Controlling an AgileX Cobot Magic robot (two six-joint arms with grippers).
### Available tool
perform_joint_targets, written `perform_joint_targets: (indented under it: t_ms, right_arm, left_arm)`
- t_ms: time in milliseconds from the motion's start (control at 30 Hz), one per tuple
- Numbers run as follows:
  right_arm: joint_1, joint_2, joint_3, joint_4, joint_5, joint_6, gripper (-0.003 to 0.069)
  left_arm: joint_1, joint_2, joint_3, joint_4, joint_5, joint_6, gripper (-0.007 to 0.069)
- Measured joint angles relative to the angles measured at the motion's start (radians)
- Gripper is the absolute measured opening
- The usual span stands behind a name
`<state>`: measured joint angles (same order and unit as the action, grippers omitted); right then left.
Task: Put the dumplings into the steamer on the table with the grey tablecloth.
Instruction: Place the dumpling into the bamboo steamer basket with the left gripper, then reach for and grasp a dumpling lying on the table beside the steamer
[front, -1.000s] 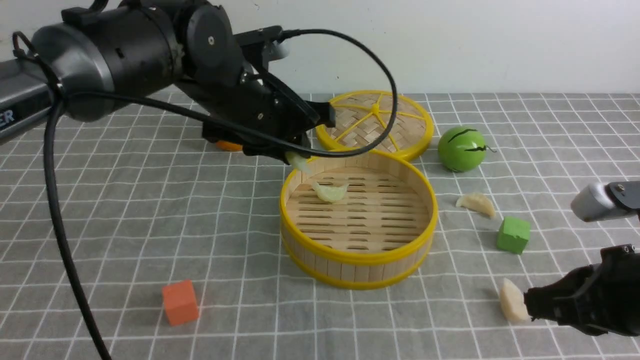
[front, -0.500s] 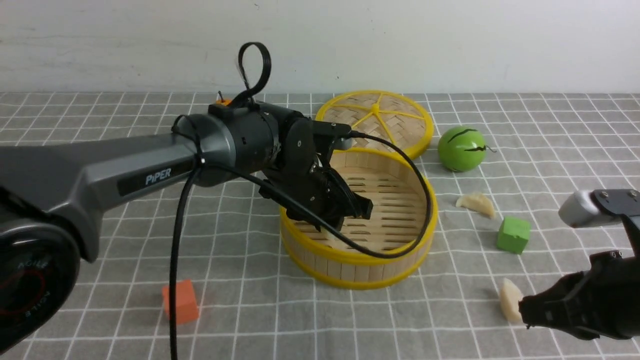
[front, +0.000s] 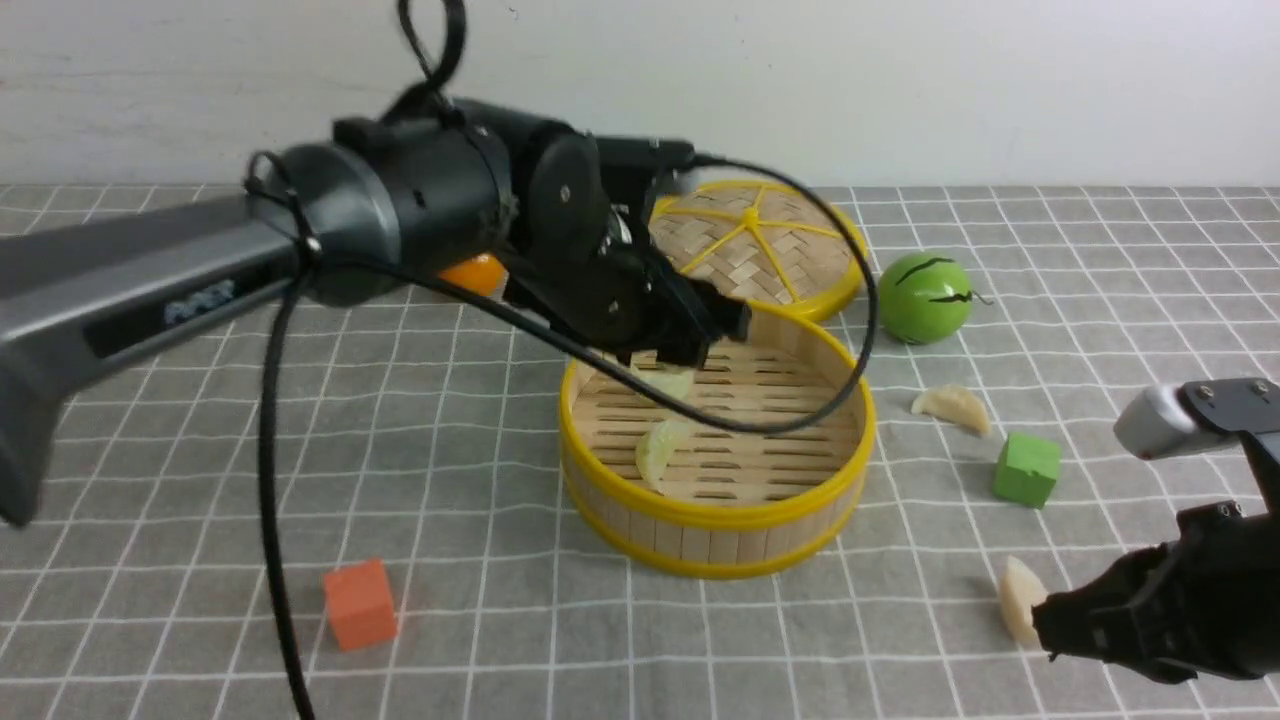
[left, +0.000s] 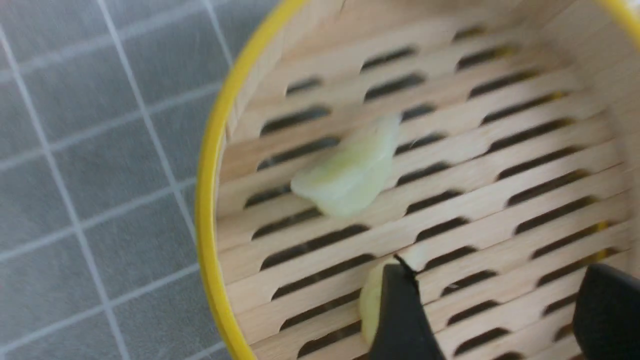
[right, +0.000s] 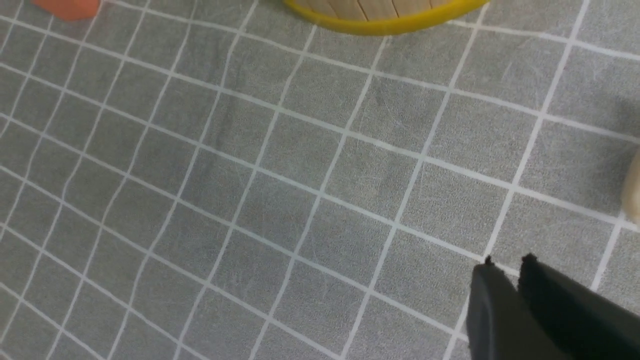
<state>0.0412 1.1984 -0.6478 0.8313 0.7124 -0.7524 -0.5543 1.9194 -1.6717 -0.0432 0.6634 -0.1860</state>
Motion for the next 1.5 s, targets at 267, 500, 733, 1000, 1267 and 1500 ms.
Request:
perform_joint_targets:
  t_ms: [267, 500, 733, 1000, 1267, 1500]
  right_arm:
    - [0.0, 0.0, -0.018, -0.167, 0.003, 0.158, 0.0385]
    - [0.0, 0.028, -0.024, -0.355, -0.044, 0.396, 0.044]
    - [0.0, 0.172, -0.097, -0.374, -0.137, 0.445, 0.044]
    - [0.06, 0.391, -0.202, -0.356, -0.218, 0.446, 0.044]
    - [0.102, 0.508, -0.209, -0.475, -0.296, 0.459, 0.0305]
    - [0.104, 0.507, -0.213, -0.492, -0.293, 0.459, 0.0235]
  left_arm:
    - [0.0, -0.384, -0.007, 0.102, 0.213, -0.012, 0.0257]
    - [0.0, -0.726, 0.263, 0.126, 0.19, -0.042, 0.0076]
    - [0.0, -1.109, 0.779, 0.329, -0.059, -0.047, -0.0014]
    - [0.0, -1.402, 1.177, 0.407, -0.231, -0.079, -0.0014]
    - [0.0, -1.5, 1.305, 0.467, -0.432, -0.101, -0.0014]
    - [0.0, -1.513, 1.306, 0.475, -0.459, -0.101, -0.0014]
